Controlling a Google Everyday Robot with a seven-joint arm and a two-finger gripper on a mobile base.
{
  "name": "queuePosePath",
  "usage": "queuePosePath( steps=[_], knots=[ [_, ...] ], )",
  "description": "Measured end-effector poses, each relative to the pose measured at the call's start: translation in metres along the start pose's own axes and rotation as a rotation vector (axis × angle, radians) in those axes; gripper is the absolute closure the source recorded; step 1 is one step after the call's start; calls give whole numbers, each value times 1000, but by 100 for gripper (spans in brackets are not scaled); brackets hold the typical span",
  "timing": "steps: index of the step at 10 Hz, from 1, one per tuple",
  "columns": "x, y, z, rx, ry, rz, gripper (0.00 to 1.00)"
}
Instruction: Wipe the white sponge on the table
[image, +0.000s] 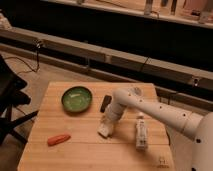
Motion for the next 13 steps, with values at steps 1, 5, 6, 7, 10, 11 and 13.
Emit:
queuePosePath(
  steps=[1,5,6,7,10,11,13],
  knots=[
    [-1,1,0,-2,-1,5,94],
    [10,1,-7,0,0,21,94],
    [11,1,-8,-1,0,23,94],
    [9,0,-8,-4,-1,21,94],
    [6,-4,-9,-3,-1,30,94],
    [6,-4,-10,-3,-2,36,94],
    [8,-2,-12,-4,-5,49,94]
  ],
)
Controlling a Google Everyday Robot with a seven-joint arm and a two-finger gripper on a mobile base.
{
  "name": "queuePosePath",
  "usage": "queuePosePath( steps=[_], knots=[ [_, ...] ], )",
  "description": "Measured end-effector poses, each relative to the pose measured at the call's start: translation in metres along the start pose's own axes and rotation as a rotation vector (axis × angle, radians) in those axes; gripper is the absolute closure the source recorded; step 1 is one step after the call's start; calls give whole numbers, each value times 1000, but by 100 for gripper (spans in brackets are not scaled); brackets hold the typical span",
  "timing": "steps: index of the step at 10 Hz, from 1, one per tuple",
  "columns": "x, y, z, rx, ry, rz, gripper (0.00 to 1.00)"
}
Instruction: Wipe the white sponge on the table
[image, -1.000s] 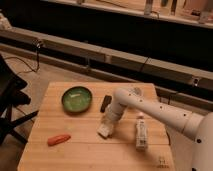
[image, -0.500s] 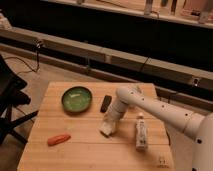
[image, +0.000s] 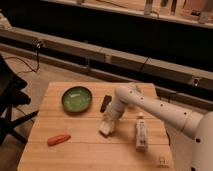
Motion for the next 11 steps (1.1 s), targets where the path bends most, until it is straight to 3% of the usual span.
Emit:
queuePosePath(
  steps=[11],
  knots=[
    [17,-4,-15,-2,10,72,94]
  ],
)
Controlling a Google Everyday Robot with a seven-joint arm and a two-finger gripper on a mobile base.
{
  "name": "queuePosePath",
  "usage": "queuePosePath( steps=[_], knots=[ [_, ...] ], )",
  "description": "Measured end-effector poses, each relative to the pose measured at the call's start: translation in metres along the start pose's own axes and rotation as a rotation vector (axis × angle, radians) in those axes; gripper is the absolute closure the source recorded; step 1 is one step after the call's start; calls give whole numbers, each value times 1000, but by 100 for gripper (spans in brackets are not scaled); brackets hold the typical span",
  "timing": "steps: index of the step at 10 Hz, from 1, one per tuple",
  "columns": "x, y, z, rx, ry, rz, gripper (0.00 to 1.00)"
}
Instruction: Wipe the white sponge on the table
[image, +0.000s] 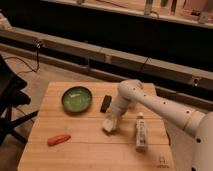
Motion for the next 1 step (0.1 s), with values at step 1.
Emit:
queuePosePath(
  steps=[1],
  knots=[
    [0,1,0,0,-2,8,94]
  ],
)
